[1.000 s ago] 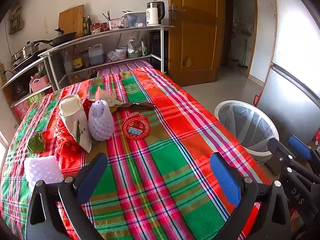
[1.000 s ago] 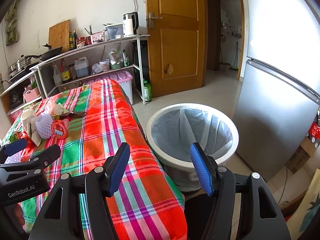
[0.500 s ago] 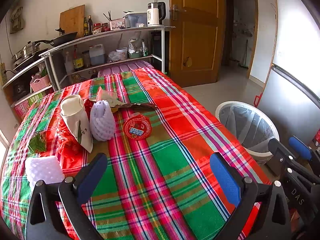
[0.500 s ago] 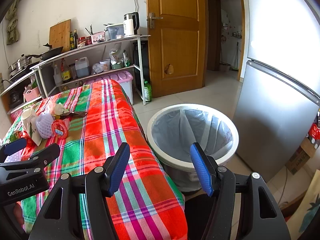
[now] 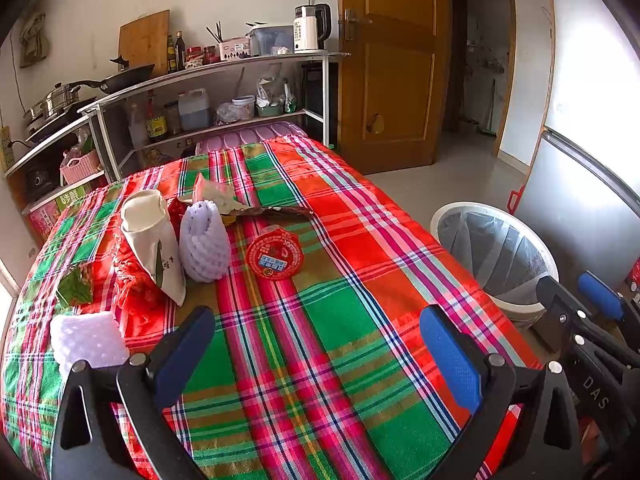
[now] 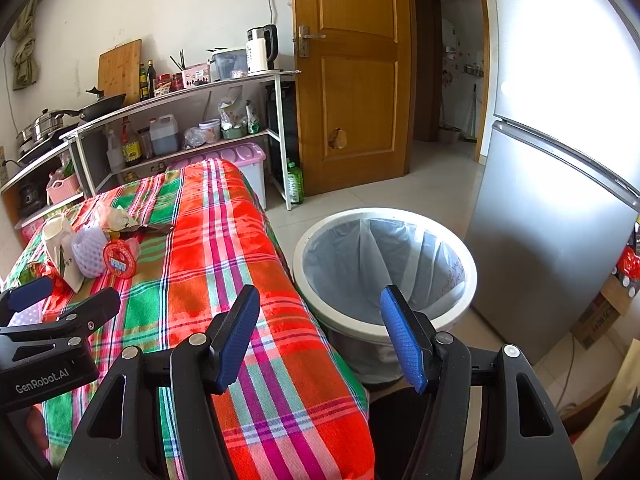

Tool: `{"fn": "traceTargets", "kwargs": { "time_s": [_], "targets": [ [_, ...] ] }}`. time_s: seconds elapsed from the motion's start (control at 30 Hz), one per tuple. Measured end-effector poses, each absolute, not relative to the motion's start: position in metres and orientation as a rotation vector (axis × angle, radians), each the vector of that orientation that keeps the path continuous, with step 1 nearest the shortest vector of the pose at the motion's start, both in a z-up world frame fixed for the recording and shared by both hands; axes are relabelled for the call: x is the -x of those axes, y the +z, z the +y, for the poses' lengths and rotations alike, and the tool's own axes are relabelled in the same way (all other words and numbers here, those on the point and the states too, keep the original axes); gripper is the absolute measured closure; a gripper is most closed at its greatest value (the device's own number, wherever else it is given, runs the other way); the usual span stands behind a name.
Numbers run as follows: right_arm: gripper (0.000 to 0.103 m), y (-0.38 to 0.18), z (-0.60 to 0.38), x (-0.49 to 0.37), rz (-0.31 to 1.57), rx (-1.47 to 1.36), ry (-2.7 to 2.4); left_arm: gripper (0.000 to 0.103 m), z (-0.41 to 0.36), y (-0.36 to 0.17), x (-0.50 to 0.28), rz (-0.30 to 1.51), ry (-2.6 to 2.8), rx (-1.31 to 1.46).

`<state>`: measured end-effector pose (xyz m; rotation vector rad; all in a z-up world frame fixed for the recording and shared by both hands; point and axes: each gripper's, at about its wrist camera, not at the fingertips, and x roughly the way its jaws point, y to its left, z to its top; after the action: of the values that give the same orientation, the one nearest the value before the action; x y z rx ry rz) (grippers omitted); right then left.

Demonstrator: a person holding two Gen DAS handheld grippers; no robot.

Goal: Collect trash

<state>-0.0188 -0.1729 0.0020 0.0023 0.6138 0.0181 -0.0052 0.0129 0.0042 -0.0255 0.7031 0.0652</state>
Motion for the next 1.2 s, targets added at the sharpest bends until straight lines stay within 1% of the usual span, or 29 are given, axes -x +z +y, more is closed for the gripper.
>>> {"fn": "traceTargets", "kwargs": {
  "time_s": [0.73, 0.9, 1.2],
  "targets": [
    [0.04, 0.002, -0.171, 0.018, 0.614, -0.003, 0.026, 0.0, 0.016, 0.007, 0.009, 0.701, 0.072, 0.02],
    [0.04, 0.005, -0.161, 0.015, 0.603, -0.003, 0.101, 0.0, 0.037, 0.009, 0.02, 0.696, 0.082, 0.032],
    [0.04, 0.009, -0.118, -0.001, 0.61, -0.009, 0.335, 0.0, 0.103, 0.017, 0.055, 0.666, 0.22, 0.072]
  ]
}}
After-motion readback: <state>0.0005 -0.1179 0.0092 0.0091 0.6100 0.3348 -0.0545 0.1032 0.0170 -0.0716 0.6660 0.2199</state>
